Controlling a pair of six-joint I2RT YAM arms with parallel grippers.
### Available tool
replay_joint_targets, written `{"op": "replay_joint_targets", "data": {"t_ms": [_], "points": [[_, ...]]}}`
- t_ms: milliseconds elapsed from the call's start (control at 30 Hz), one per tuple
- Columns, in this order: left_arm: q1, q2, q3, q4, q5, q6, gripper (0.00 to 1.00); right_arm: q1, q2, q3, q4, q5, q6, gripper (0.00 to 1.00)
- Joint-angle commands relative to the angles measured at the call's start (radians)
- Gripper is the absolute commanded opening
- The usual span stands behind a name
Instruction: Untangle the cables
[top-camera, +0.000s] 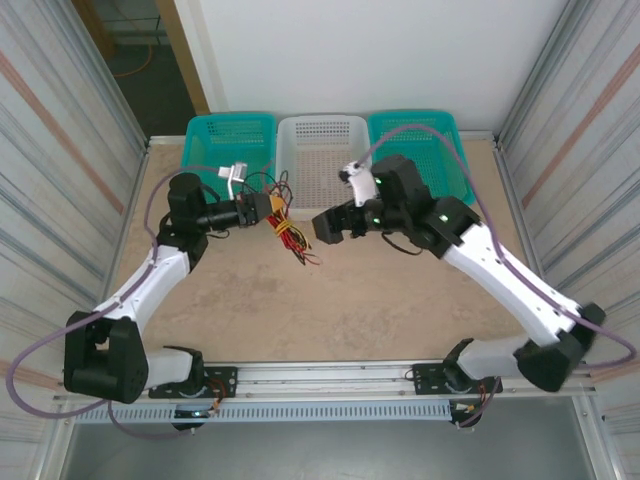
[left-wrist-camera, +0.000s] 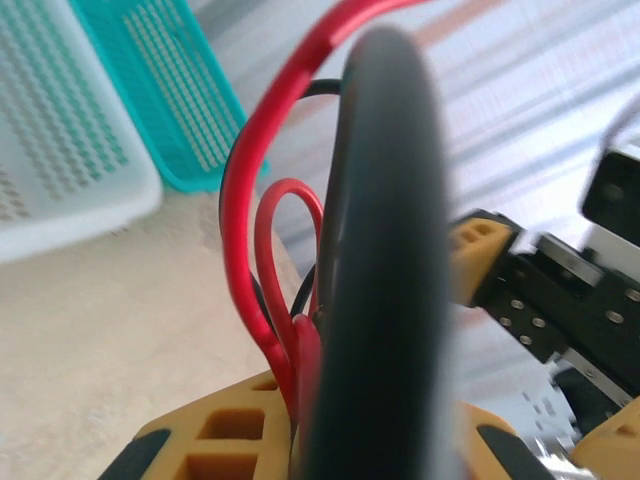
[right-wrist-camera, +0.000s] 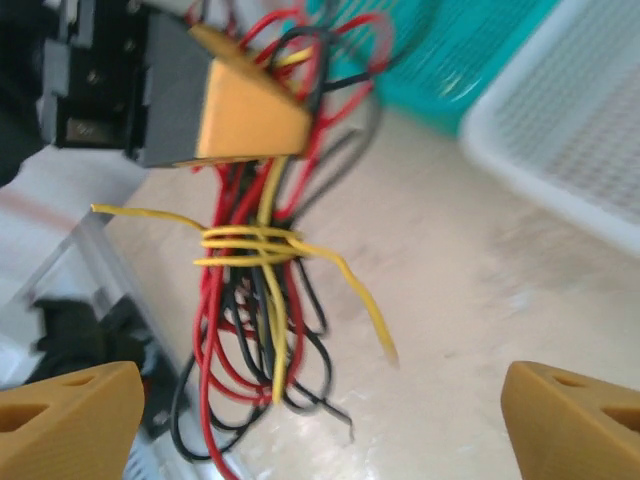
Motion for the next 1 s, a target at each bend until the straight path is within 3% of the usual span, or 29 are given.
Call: {"op": "replay_joint_targets", "data": {"t_ms": [0, 67, 133, 200, 333, 467, 633, 967], "points": [[0.005, -0.046, 0.001, 0.036, -0.121, -0.007, 0.00, -0.016, -0.164, -0.131, 0.164, 0.272, 0.042, 0.99], [0.003, -0.040, -0.021, 0.113, -0.129, -0.058, 0.00, -0.044, -0.248, -0.227, 0.264, 0.254, 0.079, 0.99], [-0.004, -0.029, -0.034, 0.165, -0.126, -0.094, 0.00, -0.120, -0.255, -0.224, 0.267, 0.077, 0.132, 1.00], [-0.020, -0.025, -0.041, 0.207, -0.118, -0.110, 0.00, -0.164, -0.192, -0.162, 0.216, -0.075, 0.172, 0.96], [-0.047, -0.030, -0.063, 0.295, -0.118, -0.137, 0.00, -0.152, -0.036, -0.070, 0.195, -0.267, 0.230, 0.86], [-0.057, -0.028, -0.066, 0.351, -0.102, -0.164, 0.00, -0.126, 0.030, -0.040, 0.259, -0.322, 0.259, 0.83], [-0.065, -0.025, -0.066, 0.392, -0.073, -0.182, 0.00, -0.127, 0.098, 0.004, 0.259, -0.402, 0.264, 0.69], [-0.093, -0.023, -0.044, 0.373, -0.034, -0.148, 0.00, -0.106, 0.140, 0.003, 0.271, -0.443, 0.267, 0.22]]}}
